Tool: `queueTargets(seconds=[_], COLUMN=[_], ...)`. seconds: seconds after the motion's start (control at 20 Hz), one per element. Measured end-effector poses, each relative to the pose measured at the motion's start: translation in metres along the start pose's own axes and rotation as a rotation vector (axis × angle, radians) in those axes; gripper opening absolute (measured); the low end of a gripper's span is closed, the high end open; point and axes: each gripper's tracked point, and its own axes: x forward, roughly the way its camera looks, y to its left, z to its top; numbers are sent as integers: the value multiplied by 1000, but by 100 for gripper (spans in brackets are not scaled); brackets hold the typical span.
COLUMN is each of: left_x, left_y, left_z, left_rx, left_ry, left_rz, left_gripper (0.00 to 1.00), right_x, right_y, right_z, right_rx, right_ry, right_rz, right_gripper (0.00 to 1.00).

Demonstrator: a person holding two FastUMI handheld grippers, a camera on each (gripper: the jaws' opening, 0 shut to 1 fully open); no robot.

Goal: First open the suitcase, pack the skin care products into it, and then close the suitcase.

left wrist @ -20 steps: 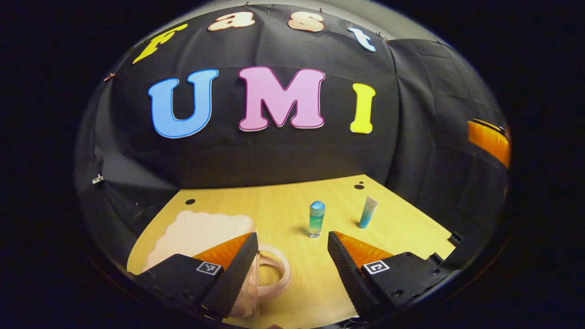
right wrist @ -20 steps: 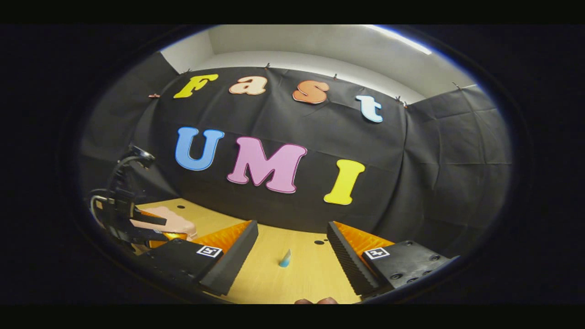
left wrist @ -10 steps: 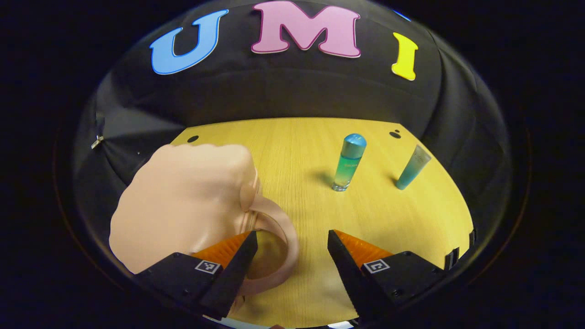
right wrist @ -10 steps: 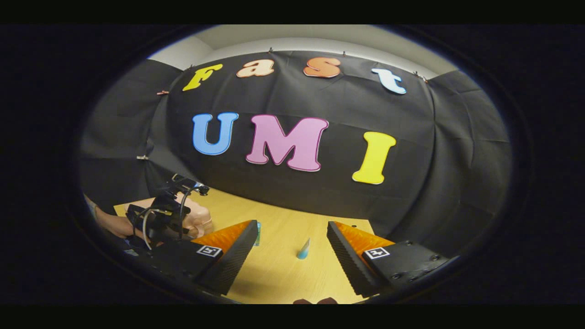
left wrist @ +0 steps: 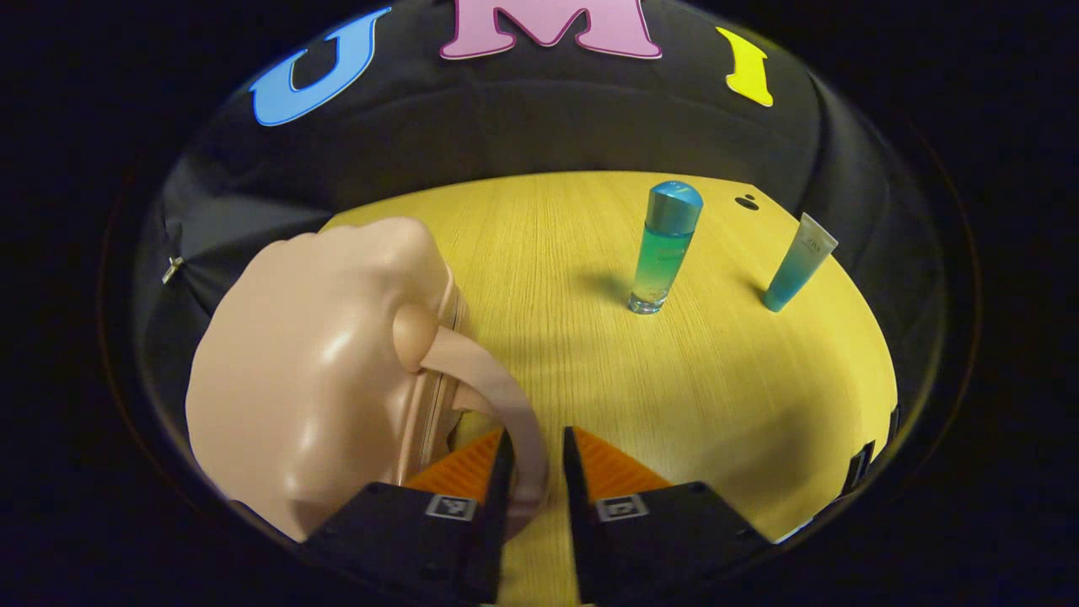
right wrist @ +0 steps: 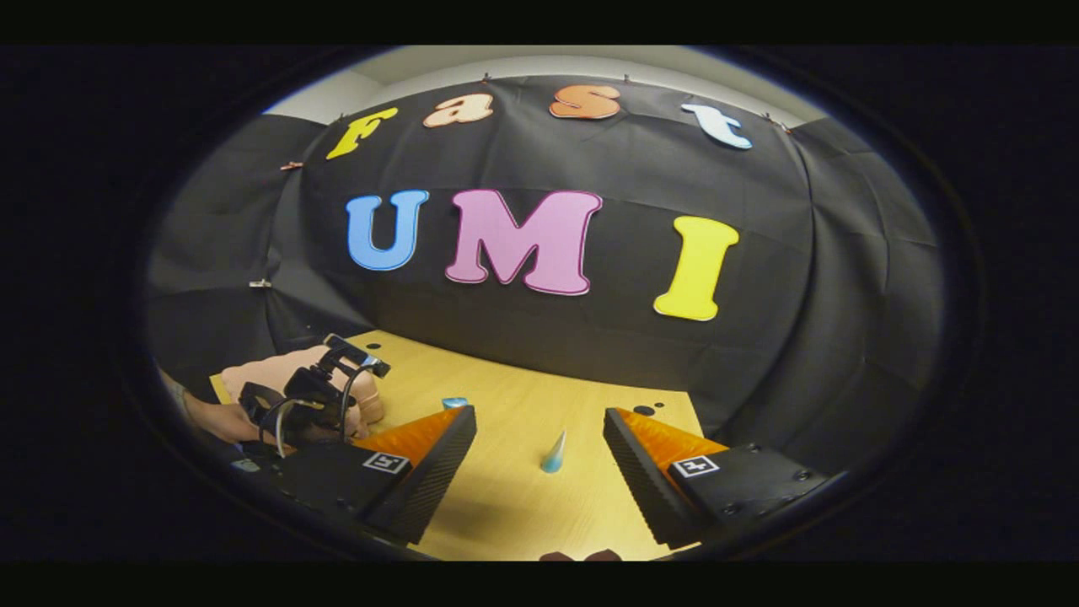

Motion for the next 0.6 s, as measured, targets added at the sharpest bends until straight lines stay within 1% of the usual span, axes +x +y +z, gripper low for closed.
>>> queueTargets(seconds=[0.05, 0.1, 0.15, 0.25, 0.35, 0.4, 0.5, 0.6], left_x=[-5, -9, -17, -31, -54, -66, -94, -125], left_y=[-3, -5, -2, 6, 14, 21, 41, 67], left_z=[3, 10, 19, 33, 54, 66, 90, 112], left_rx=[31, 67, 110, 87, 52, 58, 70, 40], left_ry=[-7, -23, -36, -46, -80, -101, -154, -188], left_rz=[-19, -26, -17, -4, -16, -9, 27, 44], left_gripper=[23, 19, 16, 14, 14, 14, 13, 13], right_x=[1, 1, 1, 1, 1, 2, 4, 5], right_y=[-2, -2, 0, 4, 11, 13, 17, 21], right_z=[-2, -3, -3, -3, 0, -1, -2, 2], right_rx=[-5, -7, -8, -4, 10, 18, 34, 46], right_ry=[8, 11, 11, 9, -5, -4, -1, -11], right_rz=[1, 3, 12, 32, 55, 65, 85, 105], right_gripper=[96, 97, 97, 97, 96, 96, 96, 96])
